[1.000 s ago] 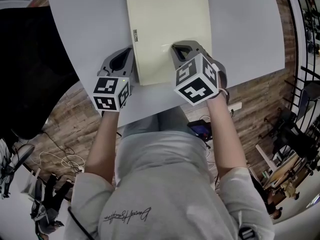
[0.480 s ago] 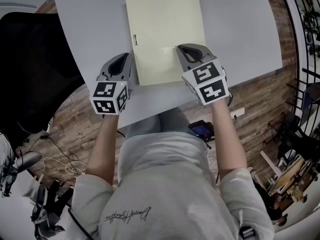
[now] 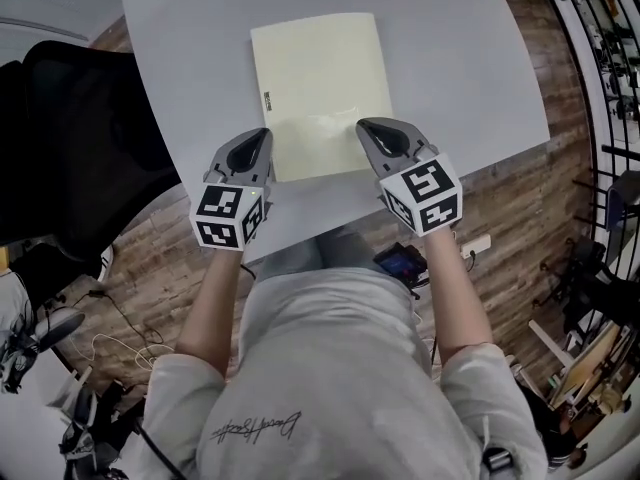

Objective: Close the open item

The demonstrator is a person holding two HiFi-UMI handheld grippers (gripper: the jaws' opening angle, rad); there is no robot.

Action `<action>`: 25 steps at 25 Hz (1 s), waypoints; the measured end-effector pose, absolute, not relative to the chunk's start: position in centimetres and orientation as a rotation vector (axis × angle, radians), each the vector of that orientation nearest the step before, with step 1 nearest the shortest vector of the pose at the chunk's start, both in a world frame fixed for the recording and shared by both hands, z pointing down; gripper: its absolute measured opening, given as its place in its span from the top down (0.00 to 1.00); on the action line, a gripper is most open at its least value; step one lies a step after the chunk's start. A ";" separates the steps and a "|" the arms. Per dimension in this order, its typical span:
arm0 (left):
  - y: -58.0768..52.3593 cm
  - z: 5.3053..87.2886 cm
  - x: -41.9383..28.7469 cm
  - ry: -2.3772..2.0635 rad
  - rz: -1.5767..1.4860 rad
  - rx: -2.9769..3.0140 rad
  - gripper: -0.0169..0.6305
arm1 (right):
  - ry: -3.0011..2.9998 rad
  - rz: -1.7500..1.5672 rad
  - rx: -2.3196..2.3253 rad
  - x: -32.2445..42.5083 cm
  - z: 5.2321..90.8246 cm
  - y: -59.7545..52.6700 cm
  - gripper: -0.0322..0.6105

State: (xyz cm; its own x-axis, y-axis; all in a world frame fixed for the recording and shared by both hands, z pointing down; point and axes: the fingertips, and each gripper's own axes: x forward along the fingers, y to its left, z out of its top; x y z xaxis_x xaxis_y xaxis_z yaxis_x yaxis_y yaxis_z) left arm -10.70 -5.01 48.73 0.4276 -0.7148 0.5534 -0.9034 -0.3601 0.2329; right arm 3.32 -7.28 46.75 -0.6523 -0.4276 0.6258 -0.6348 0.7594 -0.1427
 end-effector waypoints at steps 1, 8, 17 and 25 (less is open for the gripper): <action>-4.8 48.2 -10.3 -1.354 0.498 2.198 0.96 | -2.385 0.485 0.806 3.6 46.5 -7.1 0.93; -3.6 44.2 -7.1 -1.296 0.459 2.306 0.96 | -2.443 0.545 0.837 5.3 43.8 -4.9 0.93; -2.9 40.3 -5.2 -1.287 0.413 2.385 0.96 | -2.496 0.571 0.880 6.4 40.2 -2.7 0.93; -2.3 38.4 -3.9 -1.309 0.378 2.415 0.96 | -2.529 0.580 0.899 6.9 39.2 -2.2 0.93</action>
